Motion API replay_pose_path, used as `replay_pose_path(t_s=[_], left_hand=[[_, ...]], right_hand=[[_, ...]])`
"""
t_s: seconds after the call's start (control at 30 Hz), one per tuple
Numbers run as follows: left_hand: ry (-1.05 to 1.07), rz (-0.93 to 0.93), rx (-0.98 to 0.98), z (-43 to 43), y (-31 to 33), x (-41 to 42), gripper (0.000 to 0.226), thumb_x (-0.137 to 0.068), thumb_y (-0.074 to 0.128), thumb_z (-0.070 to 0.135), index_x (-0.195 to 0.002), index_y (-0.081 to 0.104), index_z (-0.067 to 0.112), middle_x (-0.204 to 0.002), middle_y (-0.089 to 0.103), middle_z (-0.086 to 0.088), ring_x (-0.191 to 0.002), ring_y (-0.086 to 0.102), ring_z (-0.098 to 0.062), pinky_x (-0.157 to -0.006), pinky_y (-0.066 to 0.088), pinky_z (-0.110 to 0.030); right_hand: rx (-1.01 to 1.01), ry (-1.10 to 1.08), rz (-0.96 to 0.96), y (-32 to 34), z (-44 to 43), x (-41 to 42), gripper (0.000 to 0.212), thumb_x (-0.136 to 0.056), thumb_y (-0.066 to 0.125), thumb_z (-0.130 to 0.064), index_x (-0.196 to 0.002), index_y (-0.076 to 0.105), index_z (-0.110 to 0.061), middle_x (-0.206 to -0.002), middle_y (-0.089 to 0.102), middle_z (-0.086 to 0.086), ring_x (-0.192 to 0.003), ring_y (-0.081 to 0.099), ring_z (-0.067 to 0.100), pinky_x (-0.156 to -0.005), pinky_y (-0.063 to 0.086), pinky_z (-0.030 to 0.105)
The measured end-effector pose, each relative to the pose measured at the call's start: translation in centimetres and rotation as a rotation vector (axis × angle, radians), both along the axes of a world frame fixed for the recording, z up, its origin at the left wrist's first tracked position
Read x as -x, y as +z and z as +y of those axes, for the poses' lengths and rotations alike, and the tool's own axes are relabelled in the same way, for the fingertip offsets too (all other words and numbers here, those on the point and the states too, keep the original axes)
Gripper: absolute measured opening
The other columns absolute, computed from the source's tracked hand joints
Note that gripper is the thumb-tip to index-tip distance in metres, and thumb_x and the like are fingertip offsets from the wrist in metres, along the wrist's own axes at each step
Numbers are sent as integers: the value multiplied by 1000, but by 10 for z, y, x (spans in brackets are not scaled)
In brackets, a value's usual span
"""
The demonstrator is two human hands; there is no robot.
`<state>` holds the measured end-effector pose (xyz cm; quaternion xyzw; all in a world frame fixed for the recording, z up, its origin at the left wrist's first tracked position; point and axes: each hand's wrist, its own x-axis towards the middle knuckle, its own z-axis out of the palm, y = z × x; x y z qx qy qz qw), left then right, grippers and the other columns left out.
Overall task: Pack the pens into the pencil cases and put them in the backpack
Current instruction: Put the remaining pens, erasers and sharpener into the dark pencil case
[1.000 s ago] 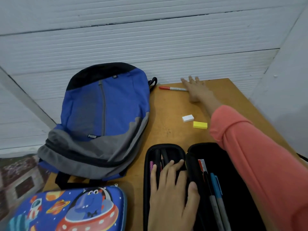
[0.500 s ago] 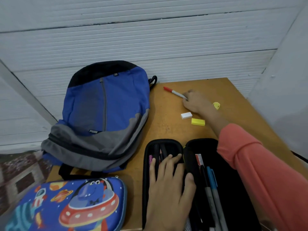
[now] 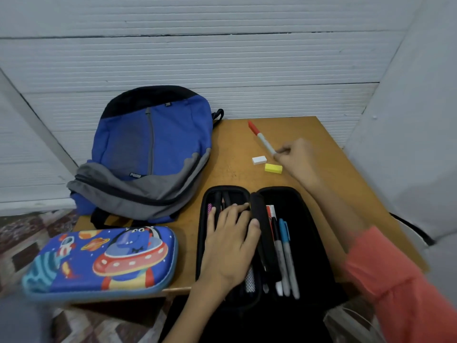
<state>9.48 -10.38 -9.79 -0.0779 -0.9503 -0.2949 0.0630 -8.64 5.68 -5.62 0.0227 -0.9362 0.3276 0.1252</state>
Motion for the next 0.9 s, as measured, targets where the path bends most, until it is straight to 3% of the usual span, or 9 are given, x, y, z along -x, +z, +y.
replay_pose_path(t_s=[0.17, 0.23, 0.37, 0.57, 0.7, 0.8, 0.9], left_hand=[[-5, 8, 11, 0, -1, 0, 68, -90, -2, 52, -120, 55, 32, -132, 45, 18, -134, 28, 1, -121, 3, -41], [-5, 5, -4, 0, 0, 0, 67, -89, -1, 52, -118, 56, 31, -130, 46, 18, -133, 29, 1, -120, 4, -42], [-11, 9, 4, 0, -1, 0, 68, -89, -2, 52, -116, 55, 29, -130, 47, 15, -133, 31, -1, -120, 6, -43], [1, 3, -9, 0, -3, 2, 70, -87, -1, 53, -117, 56, 26, -131, 47, 14, -132, 30, 0, -121, 4, -40], [7, 11, -14, 0, -3, 2, 71, -87, 0, 53, -121, 56, 26, -133, 47, 13, -133, 30, -1, -121, 4, -40], [7, 16, -5, 0, -3, 2, 73, -87, -1, 53, -123, 56, 26, -134, 47, 13, -133, 30, -1, -121, 4, -41], [-2, 20, 12, 0, -3, 1, 71, -86, -2, 52, -119, 56, 27, -133, 47, 13, -133, 30, -1, -121, 5, -41]], right_hand=[[290, -13, -198, 2, 24, -88, 10, -78, 78, -12, -78, 69, -16, -64, 58, -3, -67, 55, 16, -65, 43, 26], [312, -24, -249, -5, 33, -127, 8, -80, 76, -13, -87, 72, -16, -68, 61, 1, -66, 55, 15, -64, 45, 27], [121, -15, -231, -15, 40, -190, 21, -85, 72, -16, -106, 72, -20, -64, 58, -4, -54, 52, 7, -51, 39, 14], [-218, 112, -196, -4, 37, -227, 33, -86, 68, -26, -119, 66, -19, -61, 58, -7, -56, 53, 3, -52, 36, 12], [-238, 192, -320, -1, 33, -232, 24, -86, 69, -34, -109, 65, -27, -64, 58, -9, -60, 54, 1, -53, 37, 12], [-172, 186, -296, -2, 36, -225, 18, -86, 70, -33, -102, 68, -25, -63, 58, -11, -57, 55, 2, -53, 39, 11], [-131, 129, -215, -2, 35, -210, 29, -91, 64, -27, -120, 64, -23, -90, 63, -11, -64, 52, 0, -62, 42, 12]])
